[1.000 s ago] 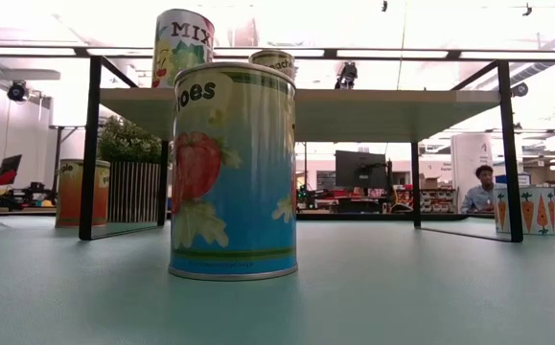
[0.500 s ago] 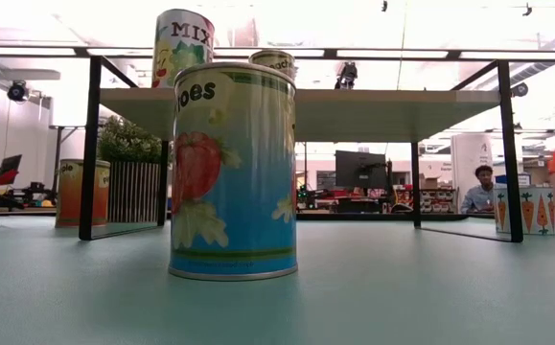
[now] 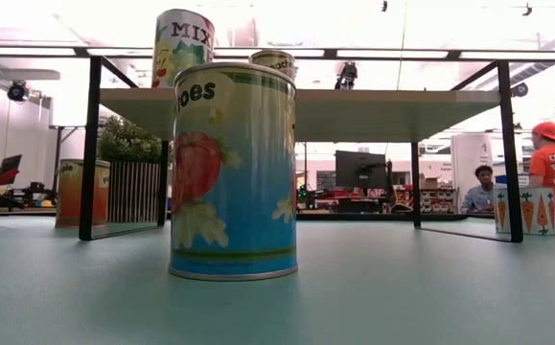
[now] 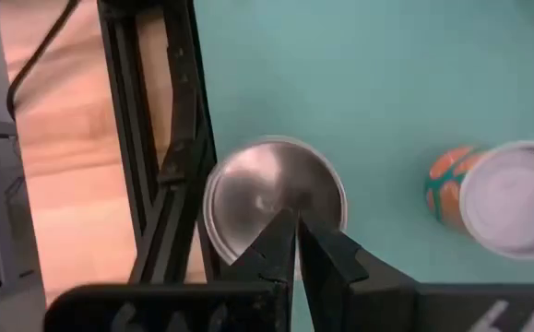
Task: Pick and place cans onto a shelf
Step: Put the canned of oranges on the shelf
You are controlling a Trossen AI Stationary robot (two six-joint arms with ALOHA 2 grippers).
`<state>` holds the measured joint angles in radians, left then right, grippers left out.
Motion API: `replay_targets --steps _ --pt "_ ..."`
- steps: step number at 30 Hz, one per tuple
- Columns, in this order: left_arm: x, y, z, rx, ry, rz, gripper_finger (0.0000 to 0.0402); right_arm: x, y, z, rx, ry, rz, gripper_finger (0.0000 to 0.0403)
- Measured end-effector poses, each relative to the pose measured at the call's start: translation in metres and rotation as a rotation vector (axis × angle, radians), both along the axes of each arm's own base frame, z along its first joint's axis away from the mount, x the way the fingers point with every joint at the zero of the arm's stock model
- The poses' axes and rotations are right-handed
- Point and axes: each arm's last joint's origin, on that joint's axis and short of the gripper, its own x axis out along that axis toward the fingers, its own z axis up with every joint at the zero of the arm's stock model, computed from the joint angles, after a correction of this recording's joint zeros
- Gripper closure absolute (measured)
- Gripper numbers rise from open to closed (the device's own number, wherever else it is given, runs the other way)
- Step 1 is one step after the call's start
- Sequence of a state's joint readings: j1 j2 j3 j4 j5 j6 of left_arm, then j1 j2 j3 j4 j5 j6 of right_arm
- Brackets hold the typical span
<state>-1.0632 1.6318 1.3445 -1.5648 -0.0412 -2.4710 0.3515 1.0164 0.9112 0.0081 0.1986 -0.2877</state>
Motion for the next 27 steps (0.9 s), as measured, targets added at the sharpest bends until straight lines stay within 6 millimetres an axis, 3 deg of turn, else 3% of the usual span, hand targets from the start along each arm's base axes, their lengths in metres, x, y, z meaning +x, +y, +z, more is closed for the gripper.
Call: replay_targets --steps 7,19,23,27 --pt "-0.005 0.01 -0.006 0.015 0.008 0.001 0.0339 0.0 0.0 -0.004 0.011 0.016 -0.003 0.0394" --pt "-0.005 0.01 -0.017 -0.009 0.0 -0.025 0.0114 0.0 0.0 -0.005 0.019 0.023 -0.006 0.0394" --pt "-0.006 0.008 -0.02 -0.027 -0.007 -0.039 0.008 0.0 0.0 -0.005 0.018 0.026 -0.006 0.0394" --pt "-0.009 0.007 -0.022 -0.021 -0.004 -0.048 0.0076 0.0 0.0 -0.006 0.016 0.029 -0.006 0.0394"
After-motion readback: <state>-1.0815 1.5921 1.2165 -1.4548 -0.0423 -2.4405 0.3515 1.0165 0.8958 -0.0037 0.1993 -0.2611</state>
